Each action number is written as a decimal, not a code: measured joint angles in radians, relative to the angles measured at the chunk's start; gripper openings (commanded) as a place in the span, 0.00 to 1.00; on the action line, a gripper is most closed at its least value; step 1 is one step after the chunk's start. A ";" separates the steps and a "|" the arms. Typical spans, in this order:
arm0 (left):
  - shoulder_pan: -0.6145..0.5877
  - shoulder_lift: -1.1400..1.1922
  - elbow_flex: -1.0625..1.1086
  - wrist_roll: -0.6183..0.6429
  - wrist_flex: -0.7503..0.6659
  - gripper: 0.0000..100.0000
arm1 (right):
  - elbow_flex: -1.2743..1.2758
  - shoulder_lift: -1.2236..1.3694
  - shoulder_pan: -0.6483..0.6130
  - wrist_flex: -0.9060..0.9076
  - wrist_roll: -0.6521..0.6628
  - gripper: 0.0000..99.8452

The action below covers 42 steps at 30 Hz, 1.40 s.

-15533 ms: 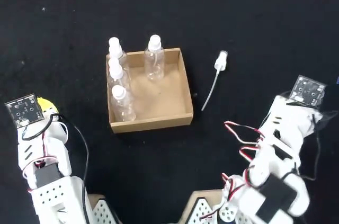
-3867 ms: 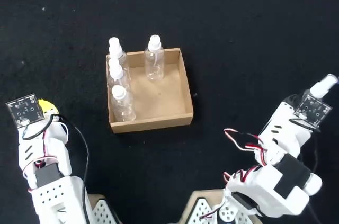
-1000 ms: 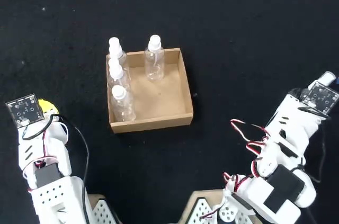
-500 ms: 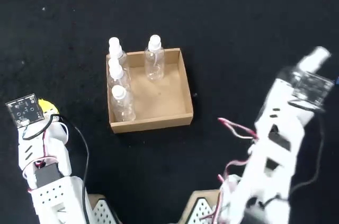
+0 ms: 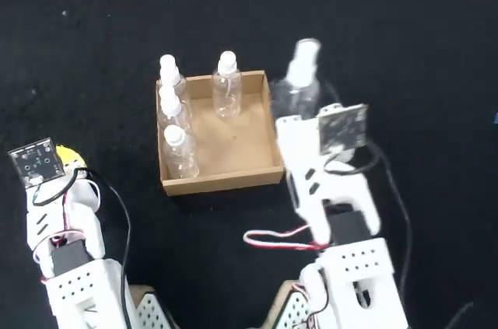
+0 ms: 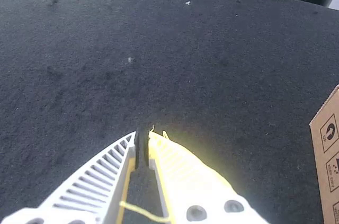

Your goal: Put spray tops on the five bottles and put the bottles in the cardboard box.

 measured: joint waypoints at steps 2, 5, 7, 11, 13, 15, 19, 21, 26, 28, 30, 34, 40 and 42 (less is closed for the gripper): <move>0.000 0.000 0.000 0.000 0.000 0.03 | 0.038 0.003 -0.051 -0.072 0.000 0.02; 0.000 0.000 0.000 0.000 0.000 0.03 | 0.061 0.035 -0.130 -0.117 0.000 0.02; 0.000 0.000 0.000 0.000 0.000 0.03 | 0.063 0.074 -0.164 -0.126 0.000 0.02; 0.000 0.000 0.000 0.000 0.000 0.03 | 0.063 0.178 -0.186 -0.150 -0.064 0.02; 0.000 0.000 0.000 0.000 0.000 0.03 | 0.061 0.253 -0.184 -0.175 -0.133 0.02; 0.000 0.000 0.000 0.000 0.000 0.03 | 0.060 0.330 -0.183 -0.203 -0.169 0.02; 0.000 0.000 0.000 0.000 0.000 0.03 | 0.057 0.494 -0.184 -0.305 -0.181 0.02; 0.000 0.000 0.000 0.000 0.000 0.03 | 0.057 0.563 -0.184 -0.368 -0.181 0.02; 0.000 0.000 0.000 0.000 0.000 0.03 | 0.057 0.663 -0.183 -0.503 -0.143 0.02; 0.000 0.000 0.000 0.000 0.000 0.03 | 0.057 0.677 -0.184 -0.522 -0.138 0.02; 0.000 0.000 0.000 0.000 0.000 0.03 | 0.057 0.680 -0.184 -0.532 -0.138 0.02; 0.000 0.000 0.000 0.000 0.000 0.03 | 0.060 0.680 -0.184 -0.537 -0.138 0.02; 0.000 0.000 0.000 0.000 0.000 0.03 | 0.074 0.680 -0.184 -0.537 -0.138 0.02; 0.000 0.000 0.000 0.000 0.000 0.03 | 0.078 0.680 -0.184 -0.551 -0.138 0.02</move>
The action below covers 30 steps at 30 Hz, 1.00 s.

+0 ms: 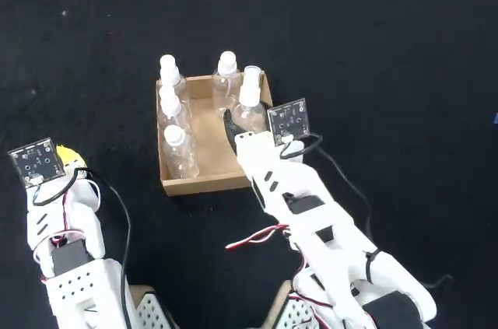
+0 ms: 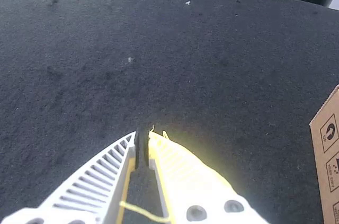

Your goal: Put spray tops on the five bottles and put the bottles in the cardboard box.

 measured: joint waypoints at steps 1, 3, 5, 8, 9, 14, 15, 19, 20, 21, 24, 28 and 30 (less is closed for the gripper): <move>0.000 0.000 0.000 0.000 0.000 0.03 | 0.008 0.000 0.000 -0.018 0.000 0.02; 0.000 0.000 0.000 0.000 0.000 0.03 | 0.032 0.008 0.000 -0.071 0.000 0.02; 0.000 0.000 0.000 0.000 0.000 0.03 | 0.055 0.041 0.000 -0.146 0.000 0.02; 0.000 0.000 0.000 0.000 0.000 0.03 | 0.061 0.126 0.000 -0.284 0.000 0.02; 0.000 0.000 0.000 0.000 0.000 0.03 | 0.061 0.161 0.000 -0.331 0.000 0.02; 0.000 0.000 0.000 0.000 0.000 0.03 | 0.061 0.350 0.000 -0.566 0.000 0.02; 0.000 0.000 0.000 0.000 0.000 0.03 | 0.061 0.374 0.000 -0.605 0.000 0.02; 0.000 0.000 0.000 0.000 0.000 0.03 | 0.060 0.463 0.000 -0.640 0.000 0.02; 0.000 0.000 0.000 0.000 0.000 0.03 | 0.060 0.477 0.000 -0.635 0.000 0.02; 0.000 0.000 0.000 0.000 0.000 0.03 | 0.060 0.485 0.000 -0.628 0.000 0.02; 0.000 0.000 0.000 0.000 0.000 0.03 | 0.038 0.491 0.000 -0.611 0.000 0.02; 0.000 0.000 0.000 0.000 0.000 0.03 | 0.031 0.491 0.000 -0.611 0.000 0.02; 0.000 0.000 0.000 0.000 0.000 0.03 | 0.031 0.491 0.000 -0.606 0.000 0.02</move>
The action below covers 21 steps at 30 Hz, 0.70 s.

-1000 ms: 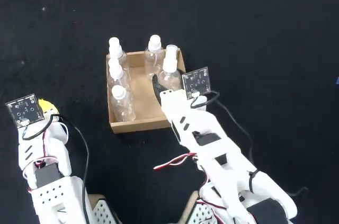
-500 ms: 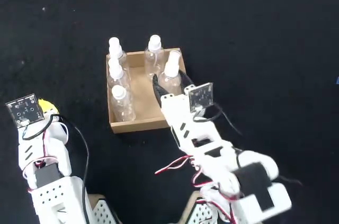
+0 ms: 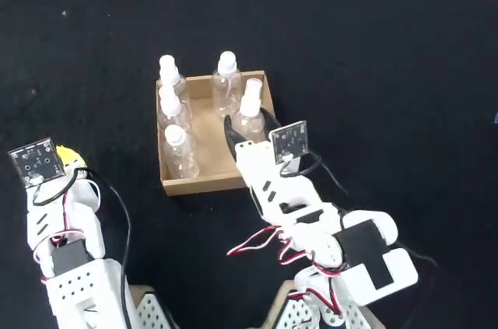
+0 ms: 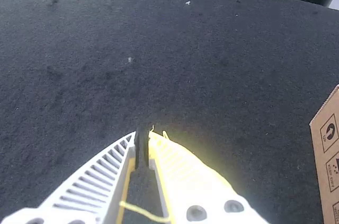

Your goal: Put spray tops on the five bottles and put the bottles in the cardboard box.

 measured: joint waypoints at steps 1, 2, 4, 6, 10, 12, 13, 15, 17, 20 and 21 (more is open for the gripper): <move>0.000 0.000 0.000 0.000 0.000 0.03 | 0.000 0.000 0.000 0.002 0.000 0.02; 0.000 0.000 0.000 0.000 0.000 0.03 | 0.000 0.000 0.000 0.002 0.000 0.02; 0.000 0.000 0.000 0.000 0.000 0.03 | 0.000 0.000 0.000 0.002 0.000 0.02; 0.000 0.000 0.000 0.000 0.000 0.03 | 0.000 0.000 0.000 0.002 0.000 0.03; 0.000 0.000 0.000 0.000 0.000 0.03 | 0.000 0.000 0.000 0.002 0.000 0.13; 0.000 0.000 0.000 0.000 0.000 0.03 | 0.000 0.000 0.000 0.002 0.000 0.18; 0.000 0.000 0.000 0.000 0.000 0.03 | 0.000 0.000 0.000 0.008 0.000 0.19; 0.000 0.000 0.000 0.000 0.000 0.03 | 0.000 -0.002 0.000 0.031 0.000 0.19; 0.000 0.000 0.000 0.000 0.000 0.03 | -0.002 -0.002 -0.002 0.041 0.000 0.19; 0.000 0.000 0.000 0.000 0.000 0.03 | -0.002 -0.002 -0.002 0.043 0.000 0.19; 0.000 0.000 0.000 0.000 0.000 0.03 | -0.002 -0.002 -0.002 0.044 0.000 0.19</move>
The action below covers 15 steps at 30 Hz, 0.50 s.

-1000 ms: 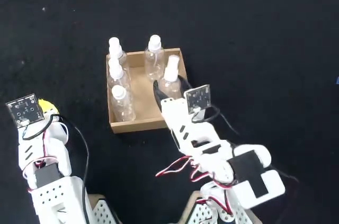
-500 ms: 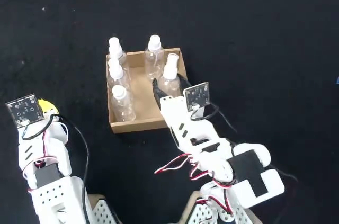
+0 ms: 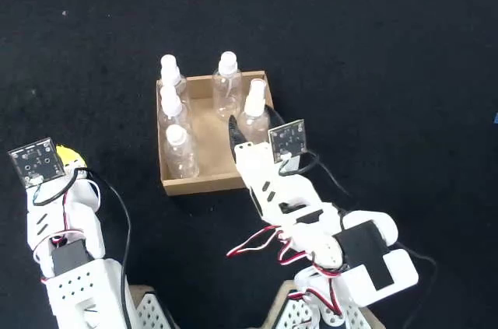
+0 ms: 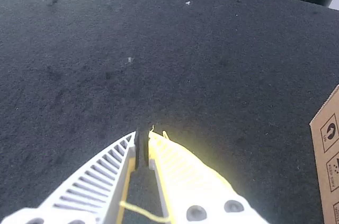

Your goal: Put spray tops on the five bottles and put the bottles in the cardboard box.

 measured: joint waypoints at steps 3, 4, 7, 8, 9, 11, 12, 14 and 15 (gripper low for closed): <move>0.000 0.000 0.000 0.000 0.000 0.03 | 0.000 0.000 0.000 0.000 0.000 0.19; 0.000 0.000 0.000 0.000 0.000 0.03 | 0.000 0.000 0.000 0.000 0.000 0.19; 0.000 0.000 0.000 0.000 0.000 0.03 | 0.000 0.000 0.000 0.000 0.000 0.22; 0.000 0.000 0.000 0.000 0.000 0.03 | 0.000 0.000 0.000 0.000 0.000 0.25; 0.000 0.000 0.000 0.000 0.000 0.03 | 0.000 0.000 0.000 0.000 0.000 0.27; 0.000 0.000 0.000 0.000 0.000 0.03 | 0.000 0.000 0.000 0.000 0.000 0.32; 0.000 0.000 0.000 0.000 0.000 0.03 | 0.000 0.000 0.000 0.000 0.000 0.34; 0.000 0.000 0.000 0.000 0.000 0.03 | 0.000 0.000 0.000 0.002 0.000 0.37; 0.000 0.000 0.000 0.000 0.000 0.03 | 0.000 0.000 0.000 0.003 0.000 0.37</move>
